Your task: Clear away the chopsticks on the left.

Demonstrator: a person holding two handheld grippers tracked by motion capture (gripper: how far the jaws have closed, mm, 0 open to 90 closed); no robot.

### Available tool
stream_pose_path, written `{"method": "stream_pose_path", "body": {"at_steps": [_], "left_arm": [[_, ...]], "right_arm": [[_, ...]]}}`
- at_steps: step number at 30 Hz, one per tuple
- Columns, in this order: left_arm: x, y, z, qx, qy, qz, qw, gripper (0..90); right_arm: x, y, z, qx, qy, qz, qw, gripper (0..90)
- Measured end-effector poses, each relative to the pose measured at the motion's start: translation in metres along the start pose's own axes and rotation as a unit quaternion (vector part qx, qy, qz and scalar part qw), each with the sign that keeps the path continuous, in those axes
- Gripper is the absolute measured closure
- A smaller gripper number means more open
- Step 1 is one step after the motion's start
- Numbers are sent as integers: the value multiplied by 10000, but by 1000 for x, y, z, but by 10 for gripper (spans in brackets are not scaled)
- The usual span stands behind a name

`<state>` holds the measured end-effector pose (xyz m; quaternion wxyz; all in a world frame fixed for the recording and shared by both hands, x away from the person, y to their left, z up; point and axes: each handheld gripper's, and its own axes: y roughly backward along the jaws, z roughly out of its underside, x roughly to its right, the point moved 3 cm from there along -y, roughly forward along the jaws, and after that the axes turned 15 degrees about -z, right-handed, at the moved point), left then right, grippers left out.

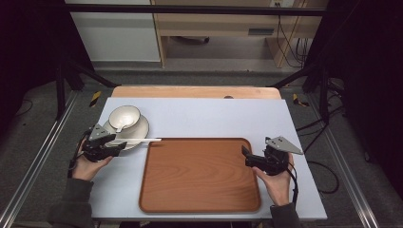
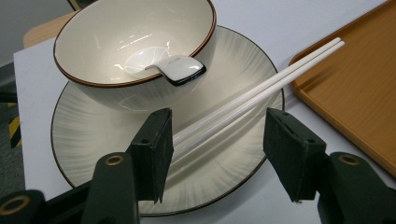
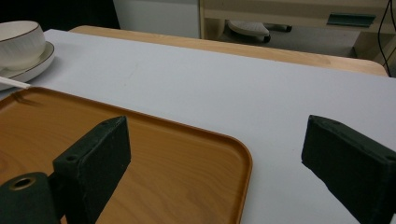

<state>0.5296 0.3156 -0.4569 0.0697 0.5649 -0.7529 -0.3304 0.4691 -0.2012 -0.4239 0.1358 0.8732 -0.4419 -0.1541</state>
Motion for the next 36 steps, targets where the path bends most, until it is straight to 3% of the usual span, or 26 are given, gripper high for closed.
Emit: {"method": "stream_pose_path", "body": {"at_steps": [11, 23, 36], "left_arm": [[-2, -11, 4, -43, 17, 12, 10000, 447], [0, -16, 8, -193, -46, 20, 9998, 539], [5, -13, 7, -303, -96, 195, 9993, 659]], "right_arm": [[0, -3, 2, -92, -8, 6, 10000, 83], [1, -2, 3, -103, -23, 17, 9999, 83], [2, -1, 3, -99, -35, 26, 9999, 83]]}}
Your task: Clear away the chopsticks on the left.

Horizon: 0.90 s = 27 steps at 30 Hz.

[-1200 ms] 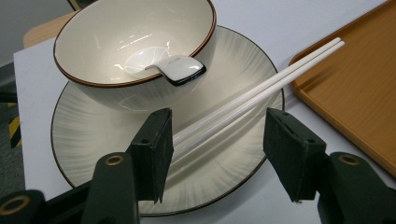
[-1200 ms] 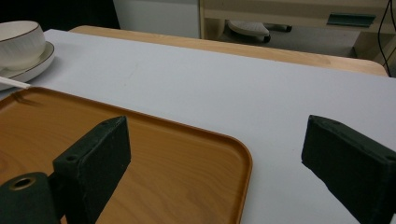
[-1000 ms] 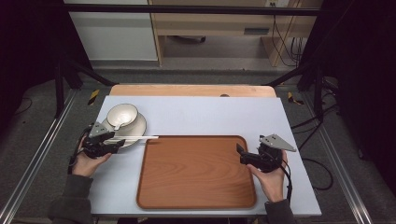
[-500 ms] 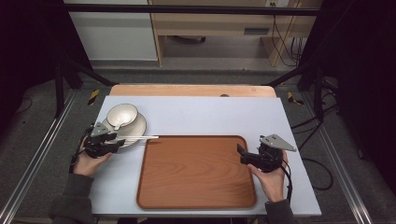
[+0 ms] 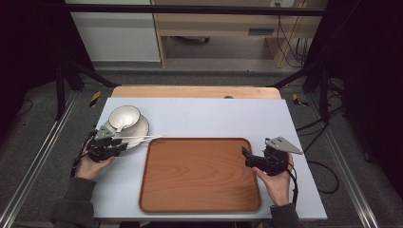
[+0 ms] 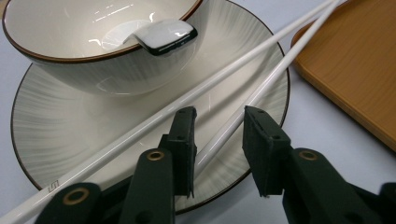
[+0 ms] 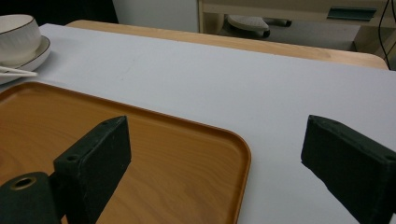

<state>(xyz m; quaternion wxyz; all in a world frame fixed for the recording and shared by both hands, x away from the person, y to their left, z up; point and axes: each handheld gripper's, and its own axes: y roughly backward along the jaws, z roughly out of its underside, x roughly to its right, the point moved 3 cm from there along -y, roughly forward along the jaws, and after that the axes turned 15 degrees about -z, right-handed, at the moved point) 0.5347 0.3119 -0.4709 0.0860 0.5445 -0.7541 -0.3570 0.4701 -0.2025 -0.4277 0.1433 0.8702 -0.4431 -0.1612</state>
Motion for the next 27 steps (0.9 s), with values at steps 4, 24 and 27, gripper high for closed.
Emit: {"method": "stream_pose_path", "body": {"at_steps": [4, 24, 27], "left_arm": [[1, 1, 0, -32, 10, 18, 10000, 709], [4, 5, -1, -147, 185, 132, 9996, 830], [4, 5, -2, -167, 177, 112, 9996, 838]], "right_arm": [[0, 0, 0, -3, -12, -6, 10000, 83], [1, 0, 0, -14, -7, -18, 10000, 82], [1, 0, 0, -16, -6, -20, 10000, 82]]}}
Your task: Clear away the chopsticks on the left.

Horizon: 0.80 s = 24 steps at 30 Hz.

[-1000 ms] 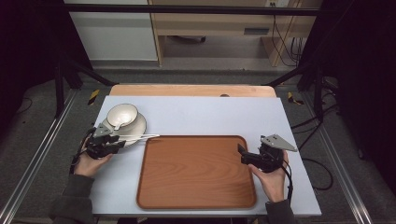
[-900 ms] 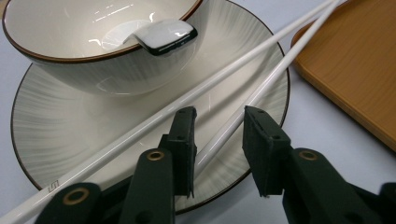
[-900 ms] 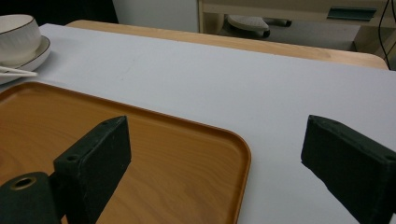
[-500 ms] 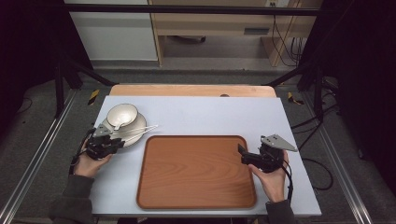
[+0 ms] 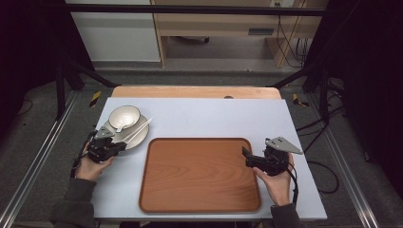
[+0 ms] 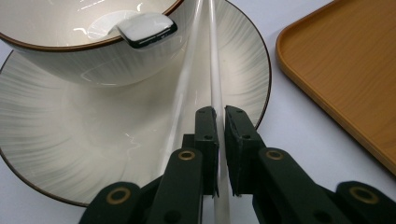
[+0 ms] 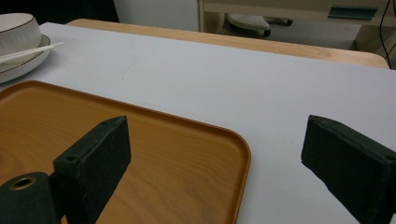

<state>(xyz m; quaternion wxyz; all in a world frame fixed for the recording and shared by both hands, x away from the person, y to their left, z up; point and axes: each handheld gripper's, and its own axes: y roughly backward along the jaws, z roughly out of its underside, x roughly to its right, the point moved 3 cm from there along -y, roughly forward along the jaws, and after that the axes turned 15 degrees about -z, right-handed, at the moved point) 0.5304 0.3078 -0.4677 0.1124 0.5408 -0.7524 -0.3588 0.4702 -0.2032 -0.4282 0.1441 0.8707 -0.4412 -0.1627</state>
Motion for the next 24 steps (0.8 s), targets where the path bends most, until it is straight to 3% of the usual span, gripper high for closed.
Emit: {"method": "stream_pose_path", "body": {"at_steps": [5, 7, 14, 24], "left_arm": [[0, -1, -1, -23, 67, 17, 10000, 817], [1, -3, -3, 4, 251, 82, 9997, 791], [3, -12, -6, -46, 472, 90, 9988, 787], [7, -13, -7, -96, 438, 75, 9990, 841]], "right_arm": [[0, 0, 0, -2, 9, -1, 10000, 82], [0, 0, 0, -18, -1, -5, 10000, 82], [0, -1, 0, -13, -9, -15, 10000, 82], [0, -1, 1, -34, 8, -6, 10000, 81]]}}
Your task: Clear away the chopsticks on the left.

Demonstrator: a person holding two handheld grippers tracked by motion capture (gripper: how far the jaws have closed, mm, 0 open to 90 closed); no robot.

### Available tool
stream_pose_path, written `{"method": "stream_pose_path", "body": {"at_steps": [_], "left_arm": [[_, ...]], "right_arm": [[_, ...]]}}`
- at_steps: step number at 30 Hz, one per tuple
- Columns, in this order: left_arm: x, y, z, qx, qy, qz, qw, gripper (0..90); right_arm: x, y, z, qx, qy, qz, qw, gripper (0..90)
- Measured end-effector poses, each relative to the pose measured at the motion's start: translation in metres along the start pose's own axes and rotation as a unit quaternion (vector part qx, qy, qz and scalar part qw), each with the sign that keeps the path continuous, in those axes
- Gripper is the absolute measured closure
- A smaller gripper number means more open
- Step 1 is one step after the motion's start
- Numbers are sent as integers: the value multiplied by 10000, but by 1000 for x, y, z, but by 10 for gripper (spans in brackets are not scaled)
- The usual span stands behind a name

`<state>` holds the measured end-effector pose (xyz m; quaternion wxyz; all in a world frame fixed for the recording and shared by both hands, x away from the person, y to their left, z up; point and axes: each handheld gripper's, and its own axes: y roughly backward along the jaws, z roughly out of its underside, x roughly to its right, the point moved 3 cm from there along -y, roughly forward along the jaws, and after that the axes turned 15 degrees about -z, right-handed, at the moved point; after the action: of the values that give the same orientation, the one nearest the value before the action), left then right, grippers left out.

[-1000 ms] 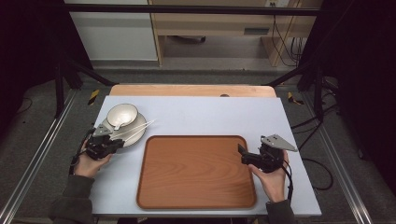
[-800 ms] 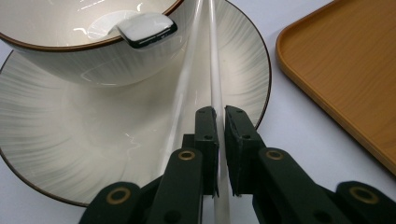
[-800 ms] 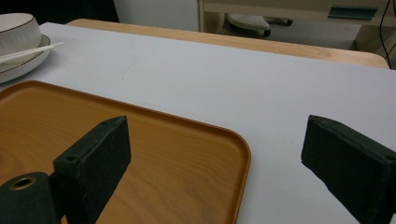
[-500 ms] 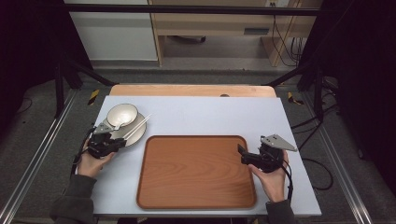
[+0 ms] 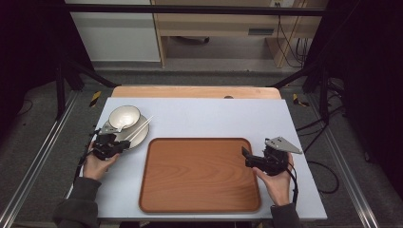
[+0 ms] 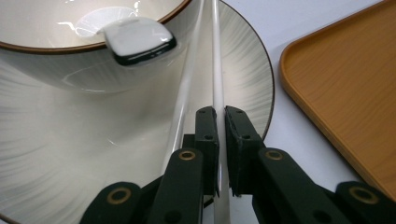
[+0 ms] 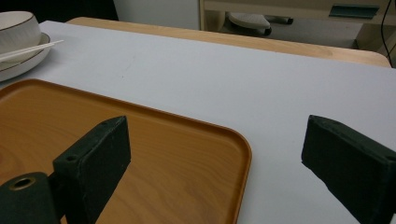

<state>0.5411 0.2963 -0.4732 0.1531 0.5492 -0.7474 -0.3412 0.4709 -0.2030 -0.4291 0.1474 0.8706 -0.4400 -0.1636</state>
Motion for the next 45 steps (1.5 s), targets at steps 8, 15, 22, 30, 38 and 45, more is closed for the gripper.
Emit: {"method": "stream_pose_path", "body": {"at_steps": [8, 15, 22, 30, 38, 45], "left_arm": [[8, 16, -7, 266, 26, 14, 9996, 845], [21, 37, -16, 517, 167, 23, 9985, 844], [42, 56, -18, 689, 302, -56, 9972, 844], [60, 74, -14, 783, 565, -188, 9951, 844], [82, 83, -14, 797, 931, -467, 9914, 844], [102, 86, -11, 753, 1180, -750, 9873, 844]], "right_arm": [[0, 1, 0, 9, -10, -7, 10000, 81], [1, 3, -1, 65, -14, 13, 10000, 79], [3, 7, -2, 102, -45, 85, 9999, 63], [5, 10, -1, 89, -64, 134, 9999, 61], [6, 12, 0, 96, -86, 142, 9998, 64], [6, 13, -1, 112, -114, 101, 9998, 66]]}}
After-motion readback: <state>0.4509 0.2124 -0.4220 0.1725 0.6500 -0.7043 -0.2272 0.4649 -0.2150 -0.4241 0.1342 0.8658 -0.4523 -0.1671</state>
